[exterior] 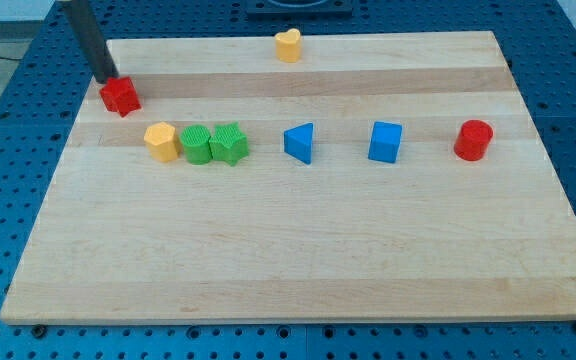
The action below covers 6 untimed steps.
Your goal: Move away from the red star
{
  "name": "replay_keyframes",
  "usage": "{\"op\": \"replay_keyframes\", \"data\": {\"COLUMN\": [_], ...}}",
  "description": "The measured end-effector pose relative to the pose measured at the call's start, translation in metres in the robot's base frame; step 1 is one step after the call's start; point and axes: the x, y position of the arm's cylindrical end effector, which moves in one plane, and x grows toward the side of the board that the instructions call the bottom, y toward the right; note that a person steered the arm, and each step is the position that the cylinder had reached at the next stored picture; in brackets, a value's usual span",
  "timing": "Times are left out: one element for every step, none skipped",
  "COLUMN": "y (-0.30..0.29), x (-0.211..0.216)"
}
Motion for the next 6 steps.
{"op": "replay_keyframes", "data": {"y": [0.021,0.018,0.012,0.006,0.022,0.050], "x": [0.017,0.044,0.080,0.073,0.001,-0.046]}}
